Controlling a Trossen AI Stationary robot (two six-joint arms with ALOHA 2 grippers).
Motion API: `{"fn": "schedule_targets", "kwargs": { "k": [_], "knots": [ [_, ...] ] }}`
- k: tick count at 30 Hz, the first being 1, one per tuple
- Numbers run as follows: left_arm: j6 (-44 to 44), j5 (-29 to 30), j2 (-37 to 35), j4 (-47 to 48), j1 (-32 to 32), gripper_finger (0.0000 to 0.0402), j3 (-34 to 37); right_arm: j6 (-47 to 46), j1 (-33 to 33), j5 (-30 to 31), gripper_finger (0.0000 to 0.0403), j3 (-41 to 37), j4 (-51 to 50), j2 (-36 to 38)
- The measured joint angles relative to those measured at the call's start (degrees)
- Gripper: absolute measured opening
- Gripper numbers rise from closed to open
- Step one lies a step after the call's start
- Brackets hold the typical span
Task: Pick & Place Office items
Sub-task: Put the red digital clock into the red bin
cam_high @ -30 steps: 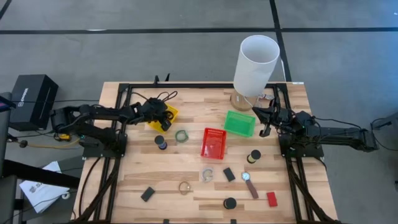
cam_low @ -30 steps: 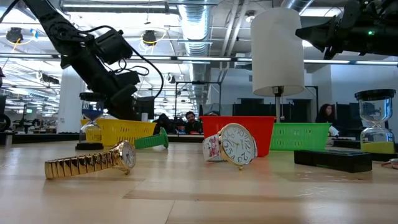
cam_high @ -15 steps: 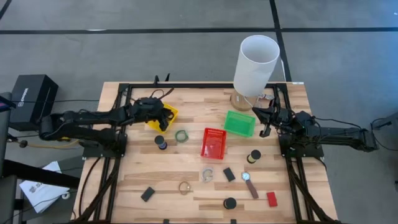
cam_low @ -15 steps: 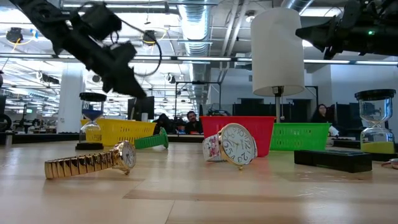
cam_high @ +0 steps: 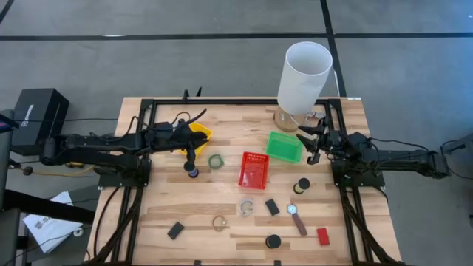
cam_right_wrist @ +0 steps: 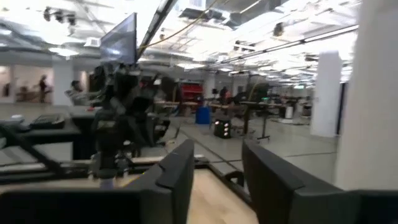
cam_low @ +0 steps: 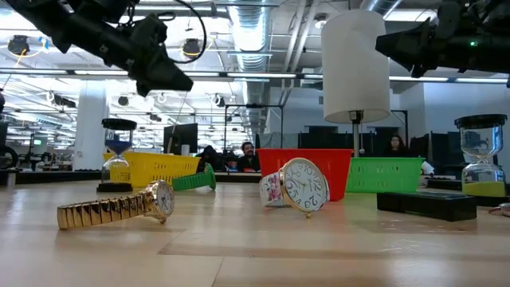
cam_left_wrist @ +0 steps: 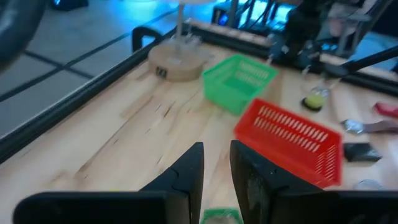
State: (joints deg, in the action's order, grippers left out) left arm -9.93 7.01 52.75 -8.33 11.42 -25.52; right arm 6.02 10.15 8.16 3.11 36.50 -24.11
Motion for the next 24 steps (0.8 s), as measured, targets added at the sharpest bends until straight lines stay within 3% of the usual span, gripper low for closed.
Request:
{"fn": "schedule_targets", "kwargs": {
  "k": [10, 17, 24],
  "knots": [
    [0.5, 0.0, 0.0, -9.7, -4.4, 0.0074, 0.0, -3.0, 0.0, -5.9, 0.0211, 0.0, 8.0, -4.2],
    [0.6, -0.1, 0.0, -14.5, -8.2, 0.0074, 0.0, -3.1, 0.0, -8.3, 0.0213, 1.9, 10.2, -9.2],
    [4.3, -0.1, 0.0, -16.6, -10.5, 0.0074, 0.0, -3.1, -2.1, -9.9, 0.0201, 7.2, 8.7, -19.4]
  ]
}}
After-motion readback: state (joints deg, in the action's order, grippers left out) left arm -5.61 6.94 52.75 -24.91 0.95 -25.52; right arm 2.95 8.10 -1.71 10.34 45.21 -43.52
